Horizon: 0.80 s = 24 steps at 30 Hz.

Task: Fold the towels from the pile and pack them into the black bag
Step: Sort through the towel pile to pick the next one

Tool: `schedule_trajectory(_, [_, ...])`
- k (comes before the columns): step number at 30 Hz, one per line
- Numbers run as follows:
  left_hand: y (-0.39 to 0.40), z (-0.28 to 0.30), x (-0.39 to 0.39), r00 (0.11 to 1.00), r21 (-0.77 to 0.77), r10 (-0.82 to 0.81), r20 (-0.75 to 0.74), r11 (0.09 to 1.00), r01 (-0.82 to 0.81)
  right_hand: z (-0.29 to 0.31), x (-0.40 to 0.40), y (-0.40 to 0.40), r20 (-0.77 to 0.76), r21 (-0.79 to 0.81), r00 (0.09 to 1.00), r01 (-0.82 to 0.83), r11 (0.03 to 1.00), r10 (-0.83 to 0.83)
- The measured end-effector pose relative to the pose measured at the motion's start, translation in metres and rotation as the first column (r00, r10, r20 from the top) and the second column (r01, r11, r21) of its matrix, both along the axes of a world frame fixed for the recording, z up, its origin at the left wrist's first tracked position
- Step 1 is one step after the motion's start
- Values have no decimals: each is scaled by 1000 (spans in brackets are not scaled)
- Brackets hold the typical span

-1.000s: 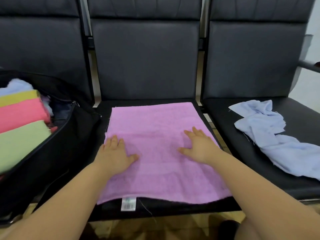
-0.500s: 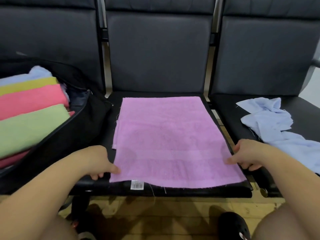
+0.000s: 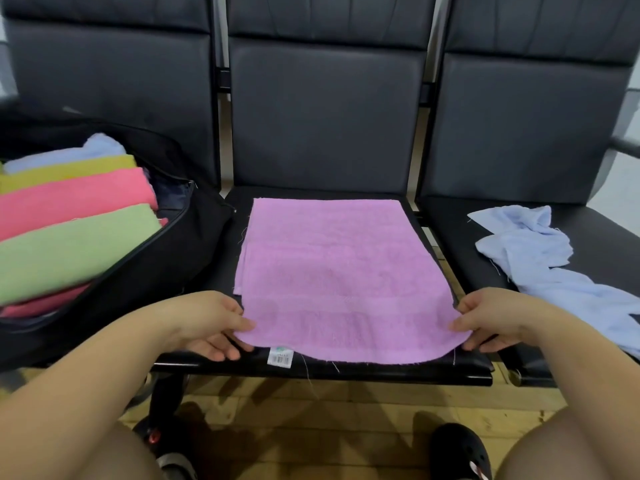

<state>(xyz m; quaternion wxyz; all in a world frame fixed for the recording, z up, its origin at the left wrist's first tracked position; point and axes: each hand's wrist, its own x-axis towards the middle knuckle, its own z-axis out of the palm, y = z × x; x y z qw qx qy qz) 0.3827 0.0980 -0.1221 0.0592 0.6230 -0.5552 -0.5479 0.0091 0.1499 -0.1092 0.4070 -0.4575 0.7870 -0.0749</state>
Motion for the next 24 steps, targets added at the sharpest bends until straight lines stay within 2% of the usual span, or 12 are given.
schedule_trajectory(6, [-16,2,-2,977,120,106,-187,989,-85,-4,-3,-15,141,29,985,98,995,-101])
schedule_trajectory(9, [-32,6,-11,888,30,258,-380,963,-267,-10,-4,-32,293,-61,935,229,972,-202])
schedule_trajectory(10, [-39,10,-12,812,-29,308,-495,929,-370,-9,-5,-40,419,-150,879,313,938,-226])
schedule_trajectory(12, [-52,22,-10,653,-126,321,-686,832,-541,1,-7,-55,733,-298,659,533,792,-168])
schedule_trajectory(13, [-58,25,-7,620,-163,303,-724,798,-580,6,-7,-61,835,-320,540,634,704,-107])
schedule_trajectory(14, [-63,25,-5,631,-196,293,-718,785,-588,9,-7,-66,882,-323,468,697,640,-64])
schedule_trajectory(15, [-67,21,-3,679,-225,302,-669,789,-572,8,-6,-71,882,-334,467,715,614,-64])
schedule_trajectory(16, [-71,14,-2,750,-245,323,-578,807,-537,3,-4,-75,841,-356,530,693,627,-109])
schedule_trajectory(18, [-76,-1,-1,888,-251,337,-314,872,-419,-13,-1,-81,618,-396,746,569,721,-250])
schedule_trajectory(19, [-77,-6,-1,928,-229,319,-190,905,-358,-17,-1,-83,476,-401,829,503,766,-295])
schedule_trajectory(21, [-82,-11,0,964,-182,267,-14,947,-265,-23,-2,-88,283,-380,900,423,823,-331])
schedule_trajectory(24, [-86,-14,1,972,-171,188,144,972,-162,-22,-1,-92,140,-311,939,344,886,-315])
